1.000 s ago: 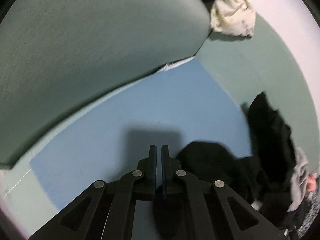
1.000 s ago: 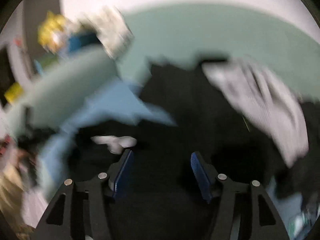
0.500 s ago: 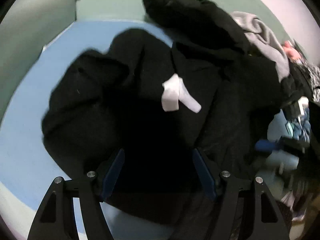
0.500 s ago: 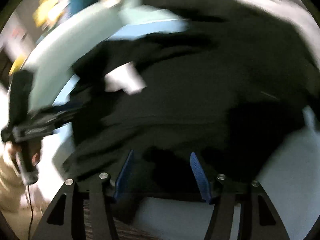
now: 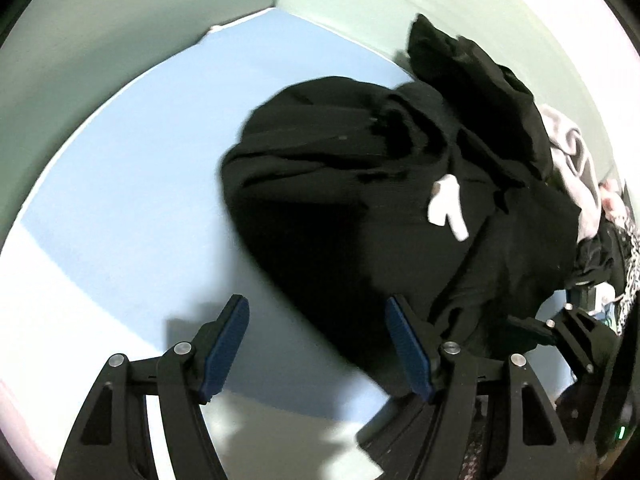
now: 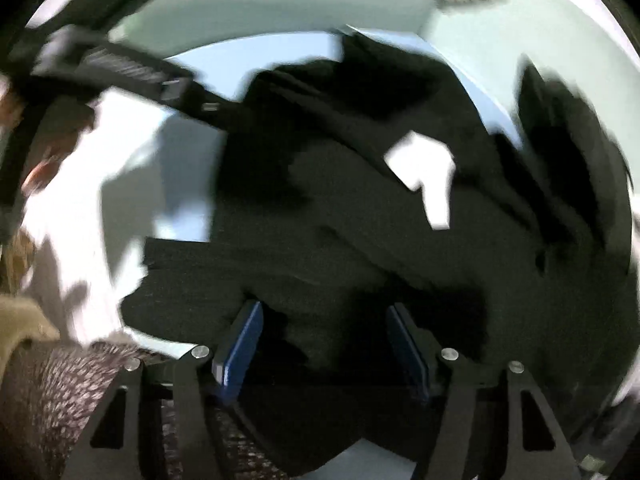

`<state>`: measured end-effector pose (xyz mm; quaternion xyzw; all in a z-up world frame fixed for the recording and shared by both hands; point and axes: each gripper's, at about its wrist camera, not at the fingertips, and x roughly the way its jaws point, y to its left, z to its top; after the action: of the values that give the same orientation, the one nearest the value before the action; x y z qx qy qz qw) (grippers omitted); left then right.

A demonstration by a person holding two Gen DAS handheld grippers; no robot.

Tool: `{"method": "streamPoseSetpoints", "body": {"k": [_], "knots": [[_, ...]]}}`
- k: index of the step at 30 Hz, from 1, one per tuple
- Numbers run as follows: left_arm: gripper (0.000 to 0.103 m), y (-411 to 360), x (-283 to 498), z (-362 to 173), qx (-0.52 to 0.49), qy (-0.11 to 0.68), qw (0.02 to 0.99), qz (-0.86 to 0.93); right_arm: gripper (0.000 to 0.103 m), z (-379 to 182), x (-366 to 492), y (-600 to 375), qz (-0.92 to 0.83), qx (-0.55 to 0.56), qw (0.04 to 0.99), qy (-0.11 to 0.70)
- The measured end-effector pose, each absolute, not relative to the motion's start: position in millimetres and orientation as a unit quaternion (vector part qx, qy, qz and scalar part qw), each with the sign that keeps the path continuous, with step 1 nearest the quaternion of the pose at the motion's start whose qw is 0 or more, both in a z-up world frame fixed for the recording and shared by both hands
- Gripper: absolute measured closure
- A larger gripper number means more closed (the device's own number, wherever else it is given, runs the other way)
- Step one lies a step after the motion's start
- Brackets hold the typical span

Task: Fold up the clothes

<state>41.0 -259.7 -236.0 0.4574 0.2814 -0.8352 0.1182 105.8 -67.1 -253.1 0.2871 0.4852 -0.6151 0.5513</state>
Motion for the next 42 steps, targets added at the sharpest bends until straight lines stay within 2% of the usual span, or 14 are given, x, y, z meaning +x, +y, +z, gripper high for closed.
{"method": "streamPoseSetpoints", "body": {"k": [2, 5, 6, 7, 10, 15, 24, 31, 35, 37, 38, 39, 41, 42], "knots": [[0.031, -261.1, 48.2, -234.5, 0.460, 0.280, 0.123, -0.834, 0.035, -261.2, 125.9, -71.3, -0.596, 0.237, 0.553, 0.532], [0.031, -257.4, 42.7, -236.9, 0.457, 0.282, 0.123, -0.835, 0.047, -268.6, 143.2, -80.5, -0.576, 0.208, 0.555, 0.562], [0.031, -257.5, 43.5, -236.3, 0.456, 0.283, 0.121, -0.835, 0.057, -269.3, 145.5, -81.7, -0.568, 0.210, 0.562, 0.563], [0.031, -256.1, 42.5, -236.2, 0.455, 0.284, 0.120, -0.835, 0.075, -270.8, 146.5, -82.6, -0.557, 0.214, 0.570, 0.564], [0.031, -250.0, 36.7, -236.7, 0.455, 0.285, 0.116, -0.835, 0.095, -273.6, 138.9, -79.3, -0.553, 0.233, 0.576, 0.555], [0.031, -232.5, 25.8, -231.4, 0.452, 0.273, 0.081, -0.845, 0.099, -213.0, 70.6, -71.6, -0.662, 0.276, 0.549, 0.430], [0.031, -149.0, -41.4, -223.1, 0.466, 0.149, -0.004, -0.872, 0.102, -27.7, -117.0, 111.7, -0.916, 0.235, 0.283, 0.161], [0.031, -74.5, -97.2, -211.0, 0.453, 0.044, -0.084, -0.887, 0.102, 20.1, -135.3, 240.0, -0.955, 0.214, 0.197, 0.055], [0.031, -31.6, -117.5, -212.8, 0.459, -0.012, -0.123, -0.880, 0.095, -3.4, -124.5, 238.3, -0.940, 0.251, 0.217, 0.080], [0.031, -11.0, -124.2, -223.3, 0.460, -0.069, -0.107, -0.879, 0.065, -18.6, -117.4, 237.5, -0.930, 0.272, 0.229, 0.096], [0.032, -0.9, -127.6, -230.0, 0.460, -0.102, -0.087, -0.878, 0.062, -26.7, -114.1, 237.9, -0.924, 0.282, 0.238, 0.101], [0.052, 6.2, -130.9, -236.2, 0.460, -0.125, -0.066, -0.877, 0.058, -40.4, -110.2, 234.4, -0.917, 0.295, 0.249, 0.100], [0.096, -6.5, -136.1, -244.0, 0.470, -0.088, -0.022, -0.878, 0.048, -64.8, -103.7, 223.9, -0.902, 0.322, 0.270, 0.094], [0.096, -20.9, -135.0, -240.0, 0.470, -0.043, -0.025, -0.881, 0.039, -73.0, -101.3, 219.7, -0.899, 0.330, 0.274, 0.093]]}}
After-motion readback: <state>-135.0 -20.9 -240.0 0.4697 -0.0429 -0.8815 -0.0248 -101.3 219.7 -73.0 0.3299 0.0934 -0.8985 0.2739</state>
